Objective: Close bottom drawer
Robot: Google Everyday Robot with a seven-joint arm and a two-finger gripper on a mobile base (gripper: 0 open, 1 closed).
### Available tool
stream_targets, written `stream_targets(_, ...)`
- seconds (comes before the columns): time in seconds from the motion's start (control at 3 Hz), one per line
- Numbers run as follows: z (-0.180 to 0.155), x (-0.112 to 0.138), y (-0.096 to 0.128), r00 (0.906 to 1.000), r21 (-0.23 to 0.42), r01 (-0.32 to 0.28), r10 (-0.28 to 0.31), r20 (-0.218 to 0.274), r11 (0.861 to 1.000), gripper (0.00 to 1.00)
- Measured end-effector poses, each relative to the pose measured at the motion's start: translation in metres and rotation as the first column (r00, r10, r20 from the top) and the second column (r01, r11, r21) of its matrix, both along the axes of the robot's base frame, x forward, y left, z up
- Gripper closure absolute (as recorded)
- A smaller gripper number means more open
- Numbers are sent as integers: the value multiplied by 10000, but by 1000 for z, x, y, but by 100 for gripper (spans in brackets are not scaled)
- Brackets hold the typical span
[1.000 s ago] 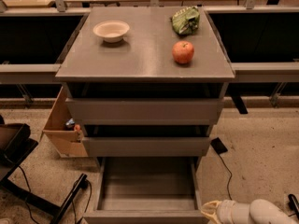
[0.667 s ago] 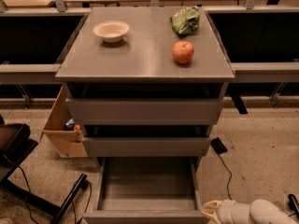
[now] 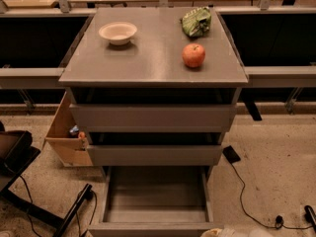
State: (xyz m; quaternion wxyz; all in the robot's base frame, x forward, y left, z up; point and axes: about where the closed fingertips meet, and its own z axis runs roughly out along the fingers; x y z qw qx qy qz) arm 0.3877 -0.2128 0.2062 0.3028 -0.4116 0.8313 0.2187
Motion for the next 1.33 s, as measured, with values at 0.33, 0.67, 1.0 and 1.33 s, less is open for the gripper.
stream_targets(0.33, -38, -8, 17, 9994, 13, 29, -29, 334, 10000, 100)
stream_targets(0.67, -64, -1, 36, 9968, 115, -60, 50, 803, 9999, 100)
stream_targets(1.0, -78, 13, 57, 9920, 145, -263, 243, 1238, 9995, 100)
stream_targets(1.33, -73, 35, 74, 9837, -99, -611, 619, 1688, 9981, 100)
